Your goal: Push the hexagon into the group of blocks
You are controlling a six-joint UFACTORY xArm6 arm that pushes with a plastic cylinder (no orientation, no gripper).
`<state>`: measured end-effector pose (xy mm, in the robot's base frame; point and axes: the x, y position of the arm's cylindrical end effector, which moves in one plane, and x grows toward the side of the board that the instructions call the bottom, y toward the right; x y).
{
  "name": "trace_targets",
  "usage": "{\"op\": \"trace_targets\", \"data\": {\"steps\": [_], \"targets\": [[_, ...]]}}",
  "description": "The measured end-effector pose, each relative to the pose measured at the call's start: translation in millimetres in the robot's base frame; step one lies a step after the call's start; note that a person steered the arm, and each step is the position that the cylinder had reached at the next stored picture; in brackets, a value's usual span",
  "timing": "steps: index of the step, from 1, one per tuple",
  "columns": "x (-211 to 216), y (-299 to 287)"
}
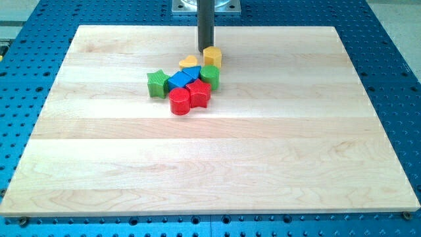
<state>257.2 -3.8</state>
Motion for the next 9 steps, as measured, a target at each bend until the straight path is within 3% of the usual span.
{"op": "trace_targets", "data": {"steps": [4, 6, 7, 9], "targets": [[-16.5, -9.2], [34.5, 34.2], [56.6, 25.4], [50.5, 14.3]]}}
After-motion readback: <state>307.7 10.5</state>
